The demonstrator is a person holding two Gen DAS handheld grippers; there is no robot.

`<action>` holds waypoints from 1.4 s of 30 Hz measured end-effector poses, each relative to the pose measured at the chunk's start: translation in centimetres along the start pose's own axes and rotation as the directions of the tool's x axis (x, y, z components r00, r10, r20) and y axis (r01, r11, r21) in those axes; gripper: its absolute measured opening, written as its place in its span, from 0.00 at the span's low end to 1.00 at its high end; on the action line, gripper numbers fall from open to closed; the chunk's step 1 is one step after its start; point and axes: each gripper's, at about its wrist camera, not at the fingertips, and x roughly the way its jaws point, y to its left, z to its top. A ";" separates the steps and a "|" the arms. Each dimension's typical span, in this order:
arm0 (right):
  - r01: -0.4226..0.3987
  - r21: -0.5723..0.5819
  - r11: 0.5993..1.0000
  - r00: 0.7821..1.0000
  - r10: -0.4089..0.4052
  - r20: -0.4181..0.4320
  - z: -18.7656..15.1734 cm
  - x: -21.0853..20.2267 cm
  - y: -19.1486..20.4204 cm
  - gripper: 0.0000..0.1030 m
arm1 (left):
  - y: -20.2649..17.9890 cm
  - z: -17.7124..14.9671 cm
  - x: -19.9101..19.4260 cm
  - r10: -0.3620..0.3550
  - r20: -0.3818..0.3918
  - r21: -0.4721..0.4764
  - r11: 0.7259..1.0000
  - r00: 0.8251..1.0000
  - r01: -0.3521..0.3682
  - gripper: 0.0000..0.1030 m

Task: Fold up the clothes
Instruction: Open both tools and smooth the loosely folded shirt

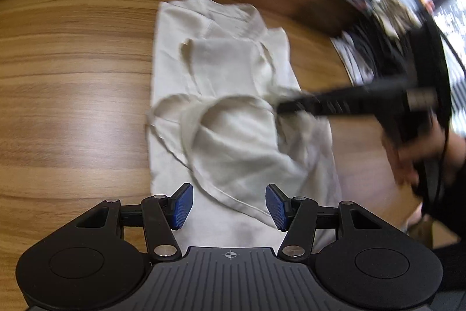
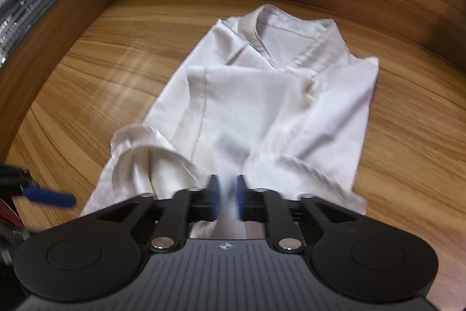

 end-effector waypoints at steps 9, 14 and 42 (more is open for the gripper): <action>0.021 -0.003 1.000 0.999 -0.021 0.034 -1.8 -4.9 -0.8 0.36 | -4.5 -0.9 3.5 0.030 -0.111 0.268 0.963 0.993 0.001 0.56; 0.042 0.048 0.998 0.999 -0.043 0.022 -5.4 -6.9 -1.6 0.39 | -6.4 -1.8 5.1 0.040 -0.133 0.373 0.928 0.990 0.013 0.56; 0.064 0.300 0.952 0.995 -0.083 0.052 -16.6 -9.7 -2.2 0.39 | -9.9 4.6 4.3 0.123 0.089 0.598 0.787 0.988 -0.152 0.02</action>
